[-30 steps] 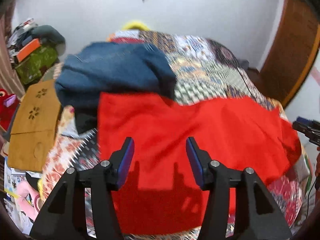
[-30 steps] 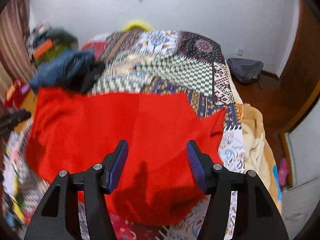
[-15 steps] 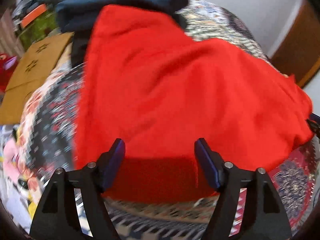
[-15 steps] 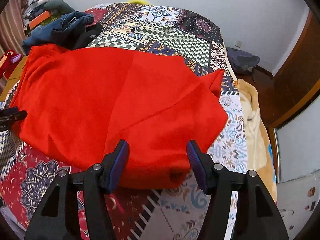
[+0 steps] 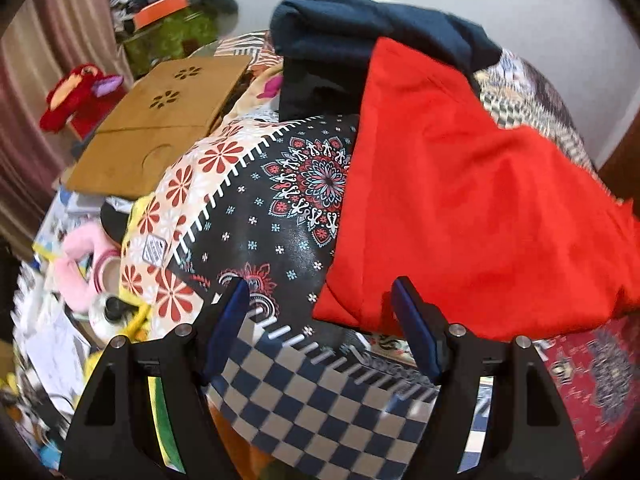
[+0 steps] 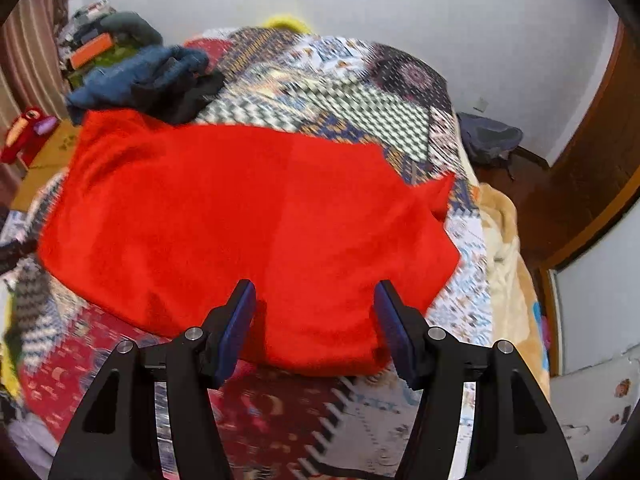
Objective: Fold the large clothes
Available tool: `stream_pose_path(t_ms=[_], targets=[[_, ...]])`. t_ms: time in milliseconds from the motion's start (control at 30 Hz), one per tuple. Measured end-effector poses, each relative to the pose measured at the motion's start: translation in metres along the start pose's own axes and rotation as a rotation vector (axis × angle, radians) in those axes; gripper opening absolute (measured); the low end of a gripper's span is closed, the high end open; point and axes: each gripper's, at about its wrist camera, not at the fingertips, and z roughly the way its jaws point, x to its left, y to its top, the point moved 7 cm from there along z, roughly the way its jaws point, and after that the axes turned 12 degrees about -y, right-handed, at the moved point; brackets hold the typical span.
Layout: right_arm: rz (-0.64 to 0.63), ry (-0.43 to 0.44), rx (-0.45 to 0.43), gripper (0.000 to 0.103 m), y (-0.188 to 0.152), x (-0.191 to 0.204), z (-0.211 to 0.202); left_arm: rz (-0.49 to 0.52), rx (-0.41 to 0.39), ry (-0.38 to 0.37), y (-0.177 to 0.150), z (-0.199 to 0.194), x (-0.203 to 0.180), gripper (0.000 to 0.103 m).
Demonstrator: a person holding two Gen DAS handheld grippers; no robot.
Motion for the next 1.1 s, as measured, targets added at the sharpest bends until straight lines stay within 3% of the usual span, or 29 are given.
stream_pose_path(t_ms=[67,200,367,500,567,733,833,967,1033,1100], targets=[[0.006,0.043,-0.015,0.058,0.008,0.010,-0.007,-0.057,0.000,-0.069,-0.002,-0.003,-0.003,0.073],[0.005,0.121,-0.029,0.075,0.018,0.032,-0.012,-0.169,0.073,-0.284,-0.010,0.010,-0.013,0.076],[-0.049,0.134,-0.006,0.075,0.016,0.056,0.000,-0.274,0.155,-0.437,-0.025,0.028,-0.020,0.076],[-0.060,0.158,0.091,0.075,0.002,0.066,0.028,-0.323,0.159,-0.481,-0.027,0.033,-0.026,0.076],[-0.063,0.162,0.154,0.075,-0.007,0.067,0.045,-0.377,0.170,-0.539,-0.022,0.038,-0.031,0.076],[-0.061,0.190,0.158,0.078,-0.013,0.064,0.047,-0.506,0.169,-0.639,-0.006,0.060,-0.031,0.076],[-0.055,0.200,0.160,0.079,-0.014,0.063,0.047,-0.564,0.137,-0.670,0.007,0.072,-0.029,0.076],[-0.047,0.205,0.160,0.082,-0.014,0.062,0.050,-0.581,0.071,-0.625,0.026,0.083,-0.033,0.076],[-0.045,0.204,0.161,0.082,-0.014,0.061,0.051,-0.537,0.041,-0.532,0.033,0.087,-0.036,0.064],[-0.047,0.199,0.166,0.082,-0.015,0.062,0.049,-0.490,0.028,-0.448,0.039,0.092,-0.034,0.045]])
